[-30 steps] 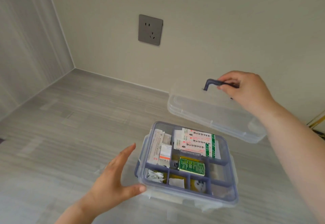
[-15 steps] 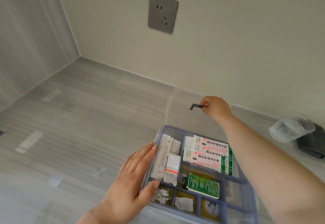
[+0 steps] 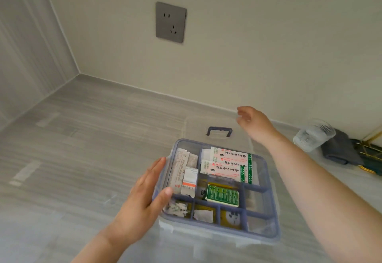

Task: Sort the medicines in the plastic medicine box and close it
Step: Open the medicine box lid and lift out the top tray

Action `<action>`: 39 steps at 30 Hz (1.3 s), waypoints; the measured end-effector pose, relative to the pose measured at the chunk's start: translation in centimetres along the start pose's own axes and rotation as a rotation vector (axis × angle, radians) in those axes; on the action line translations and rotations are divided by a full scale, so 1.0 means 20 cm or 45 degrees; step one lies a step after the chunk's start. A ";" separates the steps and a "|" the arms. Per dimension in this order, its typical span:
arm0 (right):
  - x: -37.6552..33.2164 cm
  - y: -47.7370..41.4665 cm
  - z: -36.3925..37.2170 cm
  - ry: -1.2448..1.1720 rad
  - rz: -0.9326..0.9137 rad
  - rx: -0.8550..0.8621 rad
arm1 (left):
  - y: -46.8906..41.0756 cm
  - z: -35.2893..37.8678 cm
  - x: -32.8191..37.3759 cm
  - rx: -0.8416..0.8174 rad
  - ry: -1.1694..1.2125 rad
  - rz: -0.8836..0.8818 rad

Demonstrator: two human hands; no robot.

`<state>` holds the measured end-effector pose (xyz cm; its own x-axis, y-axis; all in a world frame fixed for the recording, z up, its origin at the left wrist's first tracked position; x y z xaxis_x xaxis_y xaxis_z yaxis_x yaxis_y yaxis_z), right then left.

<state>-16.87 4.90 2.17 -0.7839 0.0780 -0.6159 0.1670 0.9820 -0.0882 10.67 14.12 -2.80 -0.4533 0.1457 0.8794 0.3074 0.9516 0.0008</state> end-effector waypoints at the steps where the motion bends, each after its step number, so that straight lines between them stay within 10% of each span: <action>1: 0.01 0.10 -0.06 -0.060 0.011 0.081 | 0.00 0.00 0.00 0.008 0.021 -0.023; 15: 0.05 0.78 -0.02 0.197 0.116 0.139 | -0.01 0.01 0.15 0.125 -0.081 -0.160; 26: -0.03 0.83 -0.10 -0.162 0.156 0.479 | 0.05 0.07 0.19 0.141 0.751 -0.360; 39: -0.14 0.68 -0.17 -1.104 0.402 0.231 | -0.16 -0.14 0.28 0.253 0.945 -0.329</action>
<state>-14.45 18.70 5.33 0.0203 0.1089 -0.9938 0.4440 0.8897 0.1065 9.60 11.15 3.44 0.2055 -0.2367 0.9496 0.0831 0.9710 0.2240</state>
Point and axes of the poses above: each hand's wrist, its own y-axis away from the middle knuckle, its own z-axis out of the palm, x = y × z, the point moved 5 cm from there along -y, towards the middle knuckle, and after that the axes turned 8 degrees about -z, right-handed, at the moved point
